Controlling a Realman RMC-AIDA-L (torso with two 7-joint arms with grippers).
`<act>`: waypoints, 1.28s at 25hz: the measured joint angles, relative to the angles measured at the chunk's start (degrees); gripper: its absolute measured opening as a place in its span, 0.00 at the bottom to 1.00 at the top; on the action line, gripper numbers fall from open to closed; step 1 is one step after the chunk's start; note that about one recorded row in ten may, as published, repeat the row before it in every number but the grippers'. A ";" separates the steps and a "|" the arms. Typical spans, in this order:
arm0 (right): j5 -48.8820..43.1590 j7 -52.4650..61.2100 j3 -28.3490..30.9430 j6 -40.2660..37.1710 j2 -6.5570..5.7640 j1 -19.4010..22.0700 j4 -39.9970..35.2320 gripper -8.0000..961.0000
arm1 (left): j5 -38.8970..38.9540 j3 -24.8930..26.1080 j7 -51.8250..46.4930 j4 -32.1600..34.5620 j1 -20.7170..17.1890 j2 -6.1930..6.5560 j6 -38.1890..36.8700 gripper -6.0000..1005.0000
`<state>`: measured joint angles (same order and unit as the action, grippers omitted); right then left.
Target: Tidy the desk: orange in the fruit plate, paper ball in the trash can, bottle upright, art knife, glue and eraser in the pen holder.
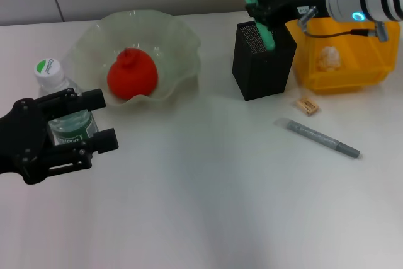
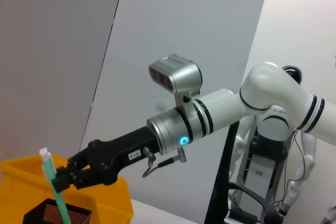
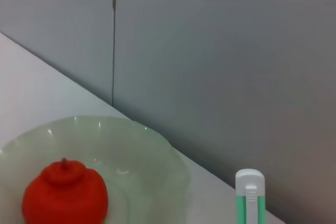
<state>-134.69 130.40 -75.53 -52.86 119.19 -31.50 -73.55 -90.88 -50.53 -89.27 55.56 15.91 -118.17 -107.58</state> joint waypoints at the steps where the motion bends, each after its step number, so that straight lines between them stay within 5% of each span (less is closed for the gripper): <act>1: 0.01 -0.18 0.00 0.17 -0.01 -0.09 0.39 0.26 | 0.00 0.21 0.01 -0.14 0.00 0.04 0.00 0.78; 27: -2.31 2.36 4.32 -5.83 -0.15 -0.67 2.31 0.28 | 0.00 0.52 0.04 -0.28 -0.06 -0.03 -0.15 0.78; 32: -6.32 5.24 4.42 -10.18 -0.13 -0.35 -4.23 0.47 | 0.00 0.52 -0.03 -0.37 -0.02 -0.05 -0.17 0.78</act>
<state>-141.01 135.64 -71.11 -63.04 119.07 -31.85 -77.78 -90.88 -50.01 -89.31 55.19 15.89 -118.21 -107.76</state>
